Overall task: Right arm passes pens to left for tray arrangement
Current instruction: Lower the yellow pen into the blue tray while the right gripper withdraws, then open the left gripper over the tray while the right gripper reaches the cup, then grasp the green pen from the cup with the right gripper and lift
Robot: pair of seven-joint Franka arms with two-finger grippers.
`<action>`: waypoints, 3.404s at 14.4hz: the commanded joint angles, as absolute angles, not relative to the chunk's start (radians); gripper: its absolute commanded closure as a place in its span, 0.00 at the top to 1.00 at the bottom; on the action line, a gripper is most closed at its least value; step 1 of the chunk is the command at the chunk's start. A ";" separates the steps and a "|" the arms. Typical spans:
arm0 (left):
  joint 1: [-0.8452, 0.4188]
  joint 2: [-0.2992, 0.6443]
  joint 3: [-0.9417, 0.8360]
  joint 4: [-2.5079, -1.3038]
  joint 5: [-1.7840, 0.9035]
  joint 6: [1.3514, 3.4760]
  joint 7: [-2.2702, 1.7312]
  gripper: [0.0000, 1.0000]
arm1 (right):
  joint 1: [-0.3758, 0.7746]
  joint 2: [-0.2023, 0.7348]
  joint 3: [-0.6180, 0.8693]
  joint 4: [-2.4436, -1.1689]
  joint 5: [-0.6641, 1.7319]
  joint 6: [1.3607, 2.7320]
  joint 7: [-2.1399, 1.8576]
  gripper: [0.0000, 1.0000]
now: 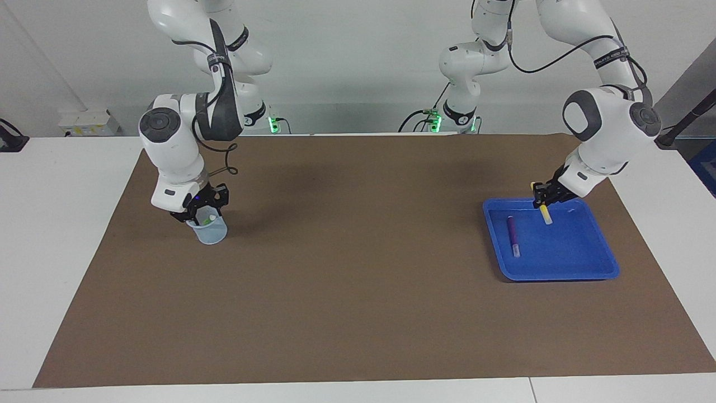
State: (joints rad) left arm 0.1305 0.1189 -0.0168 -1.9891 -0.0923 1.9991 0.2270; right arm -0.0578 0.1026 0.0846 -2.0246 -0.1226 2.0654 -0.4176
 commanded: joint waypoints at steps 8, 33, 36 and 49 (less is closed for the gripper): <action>0.184 0.255 -0.026 -2.011 -0.074 2.218 0.242 0.00 | -0.078 0.097 0.101 -2.054 -0.103 2.099 -0.428 0.44; 0.169 0.301 -0.029 -1.988 -0.086 2.271 0.236 0.69 | -0.049 0.014 0.138 -1.740 -0.022 1.648 -0.476 0.00; 0.166 0.296 -0.029 -1.931 -0.095 2.182 0.230 0.72 | -0.038 0.005 0.179 -1.671 0.029 1.623 -0.448 0.00; 0.094 0.190 -0.040 -1.749 -0.290 1.813 -0.216 0.84 | 0.227 -0.080 0.193 -1.934 0.503 2.270 0.375 0.00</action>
State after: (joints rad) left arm 0.1112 0.2321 -0.0498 -1.7453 -0.2601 1.8646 -0.1338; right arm 0.1944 -0.0267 0.1927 -1.8570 0.4653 2.1742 0.2752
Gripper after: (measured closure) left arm 0.203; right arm 0.815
